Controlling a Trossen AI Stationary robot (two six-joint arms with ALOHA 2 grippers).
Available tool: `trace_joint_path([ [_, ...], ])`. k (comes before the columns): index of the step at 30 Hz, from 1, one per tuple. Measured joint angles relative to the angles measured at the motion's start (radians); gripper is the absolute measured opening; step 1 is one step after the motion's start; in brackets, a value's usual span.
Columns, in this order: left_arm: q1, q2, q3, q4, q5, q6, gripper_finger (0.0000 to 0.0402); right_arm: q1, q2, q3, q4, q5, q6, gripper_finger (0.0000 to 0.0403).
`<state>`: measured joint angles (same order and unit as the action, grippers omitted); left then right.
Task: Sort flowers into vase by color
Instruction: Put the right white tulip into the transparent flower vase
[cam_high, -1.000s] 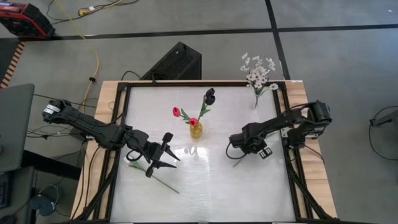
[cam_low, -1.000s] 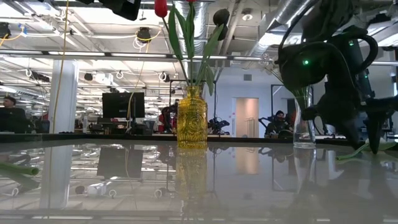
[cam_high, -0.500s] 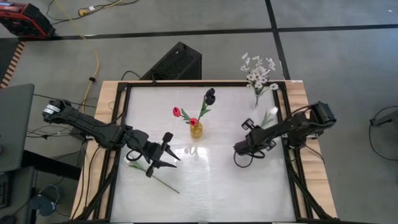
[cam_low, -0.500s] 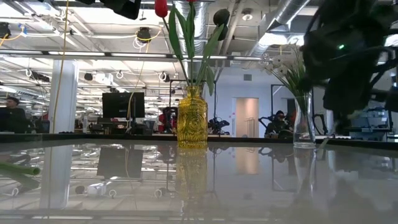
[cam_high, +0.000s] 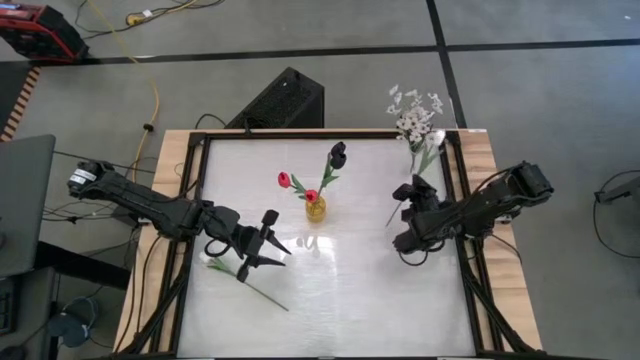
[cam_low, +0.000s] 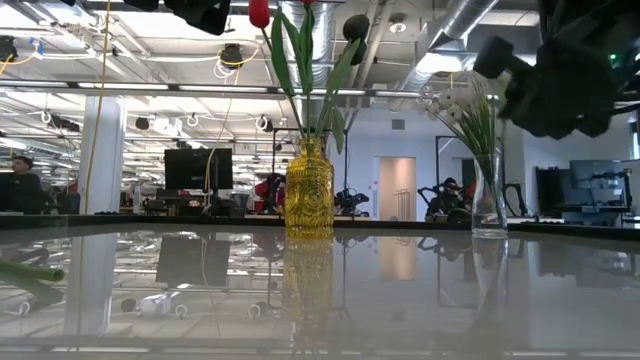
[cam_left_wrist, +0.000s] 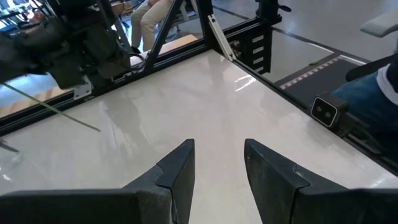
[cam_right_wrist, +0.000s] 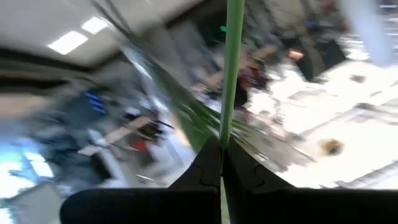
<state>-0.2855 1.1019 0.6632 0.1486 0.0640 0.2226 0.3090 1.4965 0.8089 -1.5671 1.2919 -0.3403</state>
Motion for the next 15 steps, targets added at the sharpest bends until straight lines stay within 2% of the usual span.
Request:
trace_joint_path([
  [7,0.0,0.0,0.0,0.004,-0.004,0.0,0.0128,0.009,-0.013,0.002,0.007,0.273,-0.076,0.0023],
  [11,0.0,0.0,0.0,0.023,-0.016,0.002,0.0128,0.024,-0.016,0.037,0.008,0.282,-0.077,0.0023],
  [15,0.0,0.014,0.0,0.121,-0.017,-0.026,0.0128,0.042,-0.016,0.101,0.033,0.282,-0.147,0.0023],
])
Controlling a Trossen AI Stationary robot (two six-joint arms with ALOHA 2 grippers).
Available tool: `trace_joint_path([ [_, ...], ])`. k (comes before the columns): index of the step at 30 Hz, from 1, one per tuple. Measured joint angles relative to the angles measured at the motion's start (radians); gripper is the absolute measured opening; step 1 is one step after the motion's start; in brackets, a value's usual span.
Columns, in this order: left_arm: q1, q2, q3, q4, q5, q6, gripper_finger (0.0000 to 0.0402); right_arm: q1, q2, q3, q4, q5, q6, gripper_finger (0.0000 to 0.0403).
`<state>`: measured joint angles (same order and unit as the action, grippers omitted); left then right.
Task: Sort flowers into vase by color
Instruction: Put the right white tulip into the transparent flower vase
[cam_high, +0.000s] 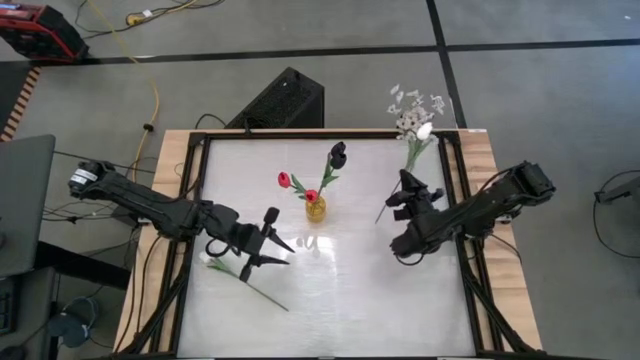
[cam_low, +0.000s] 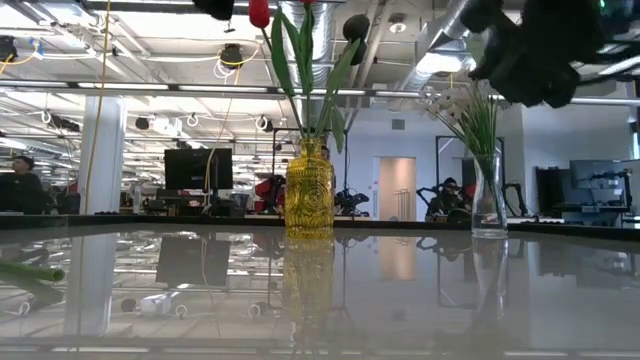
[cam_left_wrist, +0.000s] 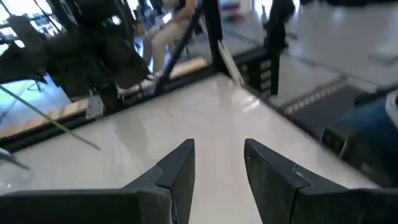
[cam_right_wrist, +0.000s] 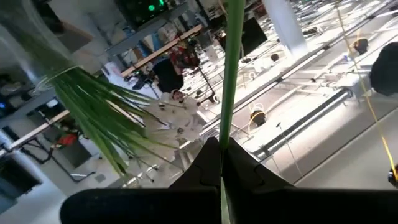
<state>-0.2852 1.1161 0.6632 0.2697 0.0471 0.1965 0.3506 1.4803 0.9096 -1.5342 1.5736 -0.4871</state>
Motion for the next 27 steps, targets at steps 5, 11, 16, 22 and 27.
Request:
trace_joint_path([
  [5,-0.003,0.07,0.0,0.179,0.005,-0.136,0.0128,0.053,0.0,0.1,0.161,0.0,-0.215,0.0023],
  [11,-0.002,0.274,0.019,0.447,0.019,-0.35,0.0128,0.146,0.0,0.211,0.43,-0.02,-0.426,0.0023],
  [16,-0.002,0.428,0.106,0.505,0.018,-0.413,0.0128,0.234,0.0,0.251,0.681,-0.135,-0.559,0.0023],
  [22,0.001,0.543,0.219,0.508,-0.023,-0.52,0.0128,0.318,0.027,0.251,0.958,-0.205,-0.694,0.0023],
  [27,0.038,0.603,0.278,0.501,-0.015,-0.706,0.0128,0.324,0.085,0.252,0.991,-0.218,-0.726,0.0023],
])
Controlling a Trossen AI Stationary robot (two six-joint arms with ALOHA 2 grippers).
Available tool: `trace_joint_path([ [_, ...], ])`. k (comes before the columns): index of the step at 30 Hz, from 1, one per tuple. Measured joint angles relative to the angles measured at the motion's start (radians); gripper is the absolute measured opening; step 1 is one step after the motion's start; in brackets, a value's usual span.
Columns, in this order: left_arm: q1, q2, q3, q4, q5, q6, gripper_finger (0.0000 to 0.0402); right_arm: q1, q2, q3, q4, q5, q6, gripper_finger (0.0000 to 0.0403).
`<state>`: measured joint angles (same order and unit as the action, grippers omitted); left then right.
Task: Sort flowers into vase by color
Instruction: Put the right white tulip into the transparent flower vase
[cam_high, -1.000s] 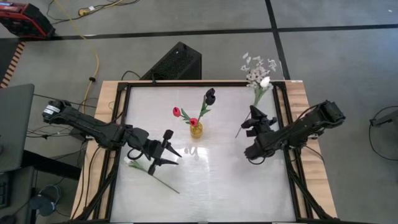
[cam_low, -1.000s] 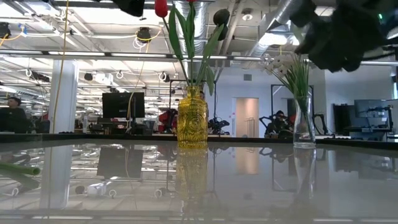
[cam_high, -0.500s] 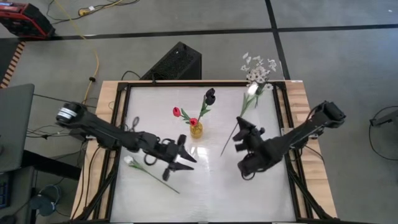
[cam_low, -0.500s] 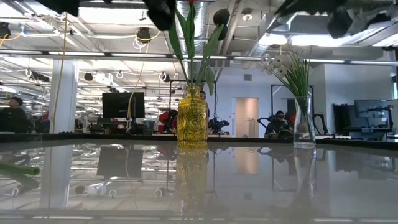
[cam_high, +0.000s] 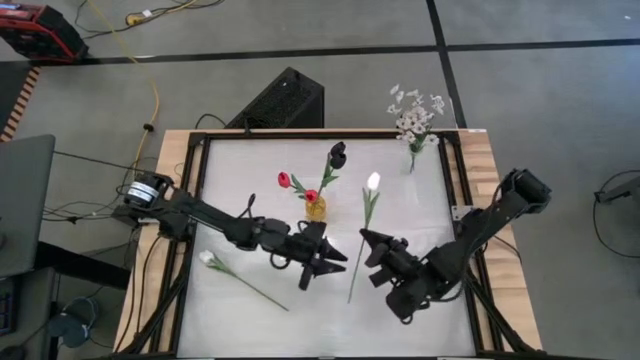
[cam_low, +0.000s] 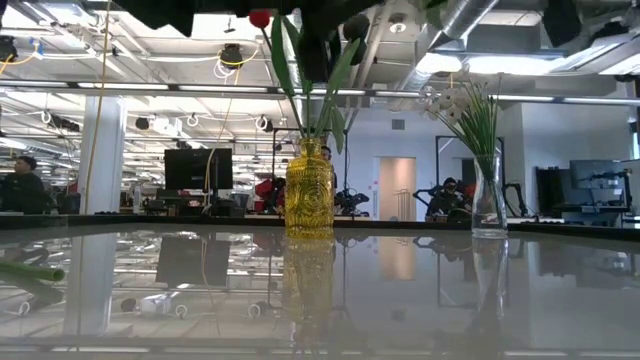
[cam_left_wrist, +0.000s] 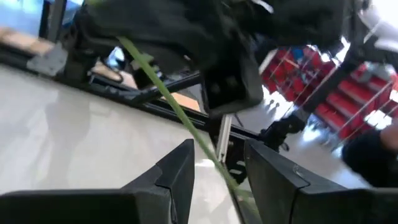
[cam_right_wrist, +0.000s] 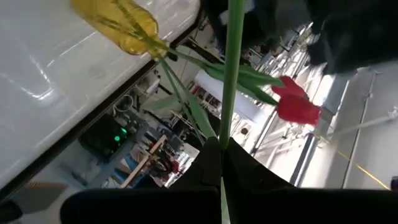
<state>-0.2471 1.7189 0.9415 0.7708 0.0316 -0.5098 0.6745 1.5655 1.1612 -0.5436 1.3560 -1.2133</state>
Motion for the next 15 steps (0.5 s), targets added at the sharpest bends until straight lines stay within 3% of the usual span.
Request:
trace_joint_path([
  [5,0.016,0.035,0.014,-0.004,0.017,-0.108,0.0128,-0.016,0.084,0.017,-0.001,0.001,-0.002,0.0023],
  [10,0.019,0.035,0.014,-0.073,-0.075,-0.119,0.0128,-0.023,0.146,0.045,-0.005,0.002,-0.003,0.0023],
  [15,0.021,0.035,0.014,-0.084,-0.1,-0.12,0.0128,-0.022,0.158,0.063,-0.011,0.004,-0.002,0.0023],
])
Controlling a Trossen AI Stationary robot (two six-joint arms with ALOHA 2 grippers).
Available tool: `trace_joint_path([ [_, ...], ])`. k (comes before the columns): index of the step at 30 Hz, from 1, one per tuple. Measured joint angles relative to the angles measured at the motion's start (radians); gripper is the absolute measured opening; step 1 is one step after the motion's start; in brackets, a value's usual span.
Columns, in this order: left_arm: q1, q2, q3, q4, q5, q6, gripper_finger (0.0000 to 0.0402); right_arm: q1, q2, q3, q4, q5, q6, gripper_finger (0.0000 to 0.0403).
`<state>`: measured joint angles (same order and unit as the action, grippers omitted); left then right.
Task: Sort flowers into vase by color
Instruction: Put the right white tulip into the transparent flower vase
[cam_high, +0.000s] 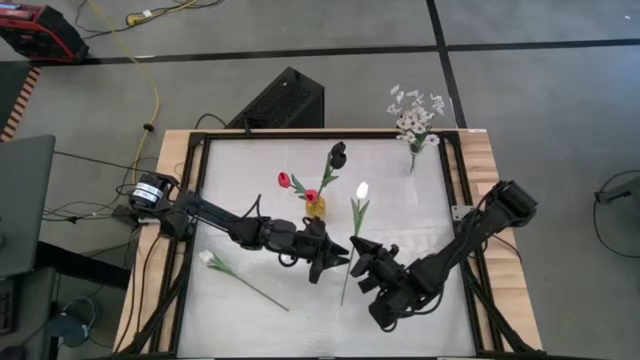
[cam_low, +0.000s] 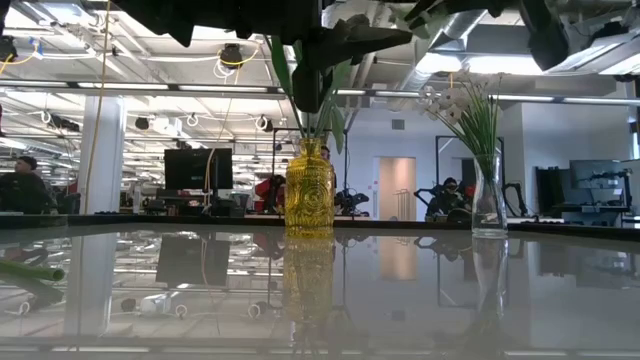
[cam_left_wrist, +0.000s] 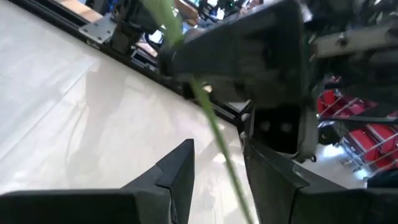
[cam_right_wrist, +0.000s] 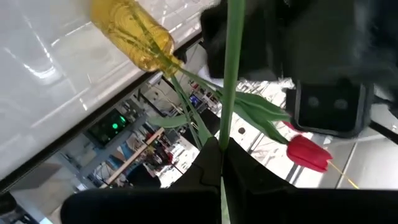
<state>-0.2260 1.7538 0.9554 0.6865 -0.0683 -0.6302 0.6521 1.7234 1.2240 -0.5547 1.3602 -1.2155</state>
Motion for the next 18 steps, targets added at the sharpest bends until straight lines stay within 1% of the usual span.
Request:
trace_joint_path([
  [5,0.0,0.0,0.0,0.011,-0.003,0.004,0.0128,-0.007,-0.01,0.0,0.012,0.001,0.003,0.0023],
  [9,0.001,0.0,0.0,0.004,-0.066,0.004,0.0128,-0.027,-0.007,0.0,0.014,0.001,0.003,0.0023],
  [18,0.002,0.0,0.0,-0.001,-0.068,0.012,0.0128,-0.055,-0.005,0.0,0.016,0.0,0.003,0.0027],
])
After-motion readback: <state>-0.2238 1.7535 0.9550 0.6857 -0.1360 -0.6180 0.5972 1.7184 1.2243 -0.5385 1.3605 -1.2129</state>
